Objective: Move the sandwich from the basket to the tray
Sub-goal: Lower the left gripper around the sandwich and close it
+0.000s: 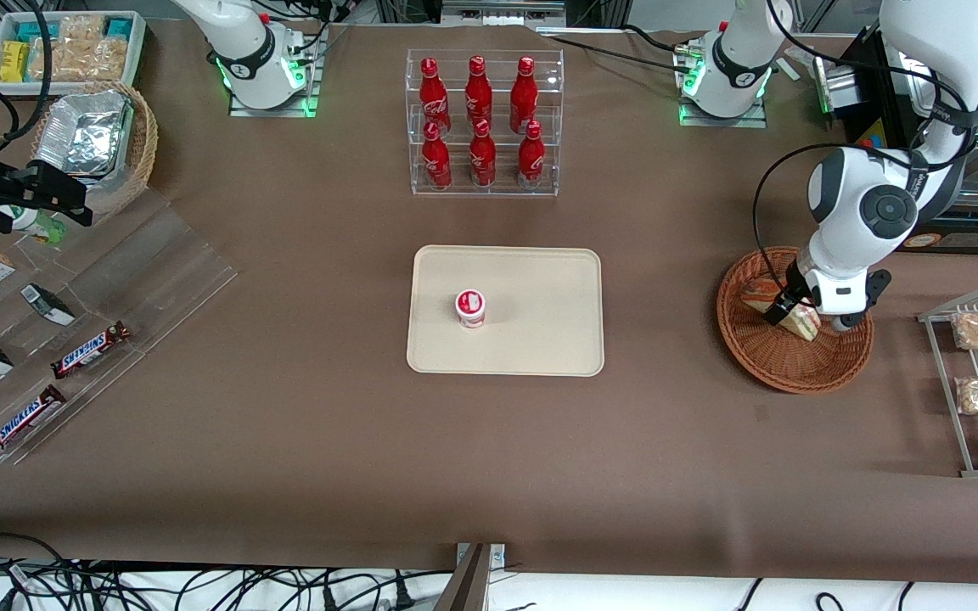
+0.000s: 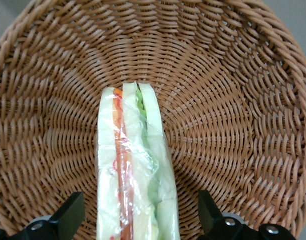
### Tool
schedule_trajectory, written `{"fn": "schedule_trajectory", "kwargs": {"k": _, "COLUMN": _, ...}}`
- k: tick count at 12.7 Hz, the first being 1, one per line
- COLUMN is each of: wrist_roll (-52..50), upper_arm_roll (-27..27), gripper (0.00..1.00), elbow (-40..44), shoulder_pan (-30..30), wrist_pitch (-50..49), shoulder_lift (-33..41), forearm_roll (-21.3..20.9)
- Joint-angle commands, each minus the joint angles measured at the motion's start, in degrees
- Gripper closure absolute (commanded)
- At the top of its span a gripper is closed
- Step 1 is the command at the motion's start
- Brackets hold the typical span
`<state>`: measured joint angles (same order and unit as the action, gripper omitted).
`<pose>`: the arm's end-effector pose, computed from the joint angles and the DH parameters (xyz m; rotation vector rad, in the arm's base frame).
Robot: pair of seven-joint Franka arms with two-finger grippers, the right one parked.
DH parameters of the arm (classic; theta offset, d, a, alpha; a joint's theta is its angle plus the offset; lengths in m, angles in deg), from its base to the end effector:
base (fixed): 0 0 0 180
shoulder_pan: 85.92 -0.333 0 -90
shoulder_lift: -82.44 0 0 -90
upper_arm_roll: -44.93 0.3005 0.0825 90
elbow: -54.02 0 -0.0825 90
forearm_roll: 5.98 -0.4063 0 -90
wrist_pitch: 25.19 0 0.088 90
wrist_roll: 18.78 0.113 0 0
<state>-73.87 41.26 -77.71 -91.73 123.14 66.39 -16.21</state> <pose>0.5375 0.0161 0.1873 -2.8035 -1.2686 -0.0683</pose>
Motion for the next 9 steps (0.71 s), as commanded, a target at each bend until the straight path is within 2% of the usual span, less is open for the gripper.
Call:
{"fn": "schedule_trajectory", "kwargs": {"k": 1, "wrist_roll": -1.4, "upper_arm_roll": 0.1, "gripper": 0.36, "elbow": -0.6, "shoulder_pan": -1.0, "wrist_pitch": 1.3, "shoulder_lift": 0.0, "forearm_roll": -1.8}}
{"fn": "schedule_trajectory", "kwargs": {"k": 2, "wrist_roll": -1.4, "upper_arm_roll": 0.1, "gripper": 0.79, "elbow": -0.6, "shoulder_pan": -1.0, "wrist_pitch": 1.3, "shoulder_lift": 0.0, "forearm_roll": -1.7}}
{"fn": "schedule_trajectory", "kwargs": {"k": 3, "wrist_roll": -1.4, "upper_arm_roll": 0.1, "gripper": 1.00, "elbow": -0.6, "shoulder_pan": -1.0, "wrist_pitch": 1.3, "shoulder_lift": 0.0, "forearm_roll": -1.7}}
{"fn": "schedule_trajectory", "kwargs": {"k": 9, "wrist_roll": 5.2, "upper_arm_roll": -0.4, "gripper": 1.00, "elbow": 0.2, "shoulder_pan": -2.0, "wrist_pitch": -5.3, "shoulder_lift": 4.5, "forearm_roll": -1.7}}
